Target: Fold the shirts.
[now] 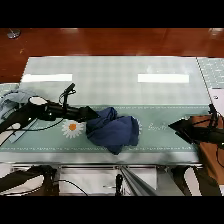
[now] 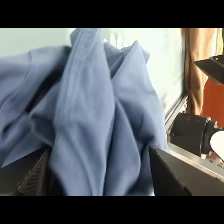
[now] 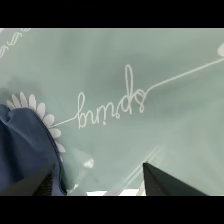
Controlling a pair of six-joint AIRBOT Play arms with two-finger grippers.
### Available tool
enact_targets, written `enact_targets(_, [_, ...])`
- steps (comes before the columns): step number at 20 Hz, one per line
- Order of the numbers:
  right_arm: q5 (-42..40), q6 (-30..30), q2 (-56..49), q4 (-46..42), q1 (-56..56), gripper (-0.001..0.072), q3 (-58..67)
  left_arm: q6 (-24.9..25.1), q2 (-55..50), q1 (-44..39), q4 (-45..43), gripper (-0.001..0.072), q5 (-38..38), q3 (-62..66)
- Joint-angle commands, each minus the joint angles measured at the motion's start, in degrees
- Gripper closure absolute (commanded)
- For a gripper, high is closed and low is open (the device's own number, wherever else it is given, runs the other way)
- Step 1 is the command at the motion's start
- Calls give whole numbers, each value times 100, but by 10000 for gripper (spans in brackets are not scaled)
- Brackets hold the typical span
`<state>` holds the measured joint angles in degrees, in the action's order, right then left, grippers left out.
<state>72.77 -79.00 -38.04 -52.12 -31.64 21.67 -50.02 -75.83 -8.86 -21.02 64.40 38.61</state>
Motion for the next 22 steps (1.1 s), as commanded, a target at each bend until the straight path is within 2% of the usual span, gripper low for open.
enact_targets(1, [146, 81, 4, -24, -2, 80, -42, -341, -553, -337, -601, 198, 107, 568])
enact_targets(2, [175, 79, 4, 79, 13, 80, -79, -365, -649, -354, -907, 473, 289, 715])
enact_targets(3, [199, 61, 4, 238, 133, 80, -131, -363, -717, -345, -1167, 680, 455, 859])
enact_targets(5, [133, -81, 4, 350, 717, 80, -254, -369, -721, -315, -1353, 681, 496, 1021])
enact_targets(7, [-87, -522, -72, 369, 1460, 80, -334, -369, -721, -243, -1353, 681, 525, 1143])
enact_targets(10, [-566, -765, -584, 516, 2680, 80, -334, -433, -721, -181, -1353, 681, 531, 1231])
enact_targets(14, [-1215, -599, -1606, 1239, 3869, 80, -317, -474, -721, -181, -1353, 681, 577, 1233])
enact_targets(19, [-1762, -31, -2474, 2317, 4553, 81, -308, -474, -721, -181, -1353, 681, 612, 1233])
enact_targets(22, [-2039, 24, -2876, 2382, 4828, 81, -15, -481, -721, -184, -1351, 681, 616, 1233])
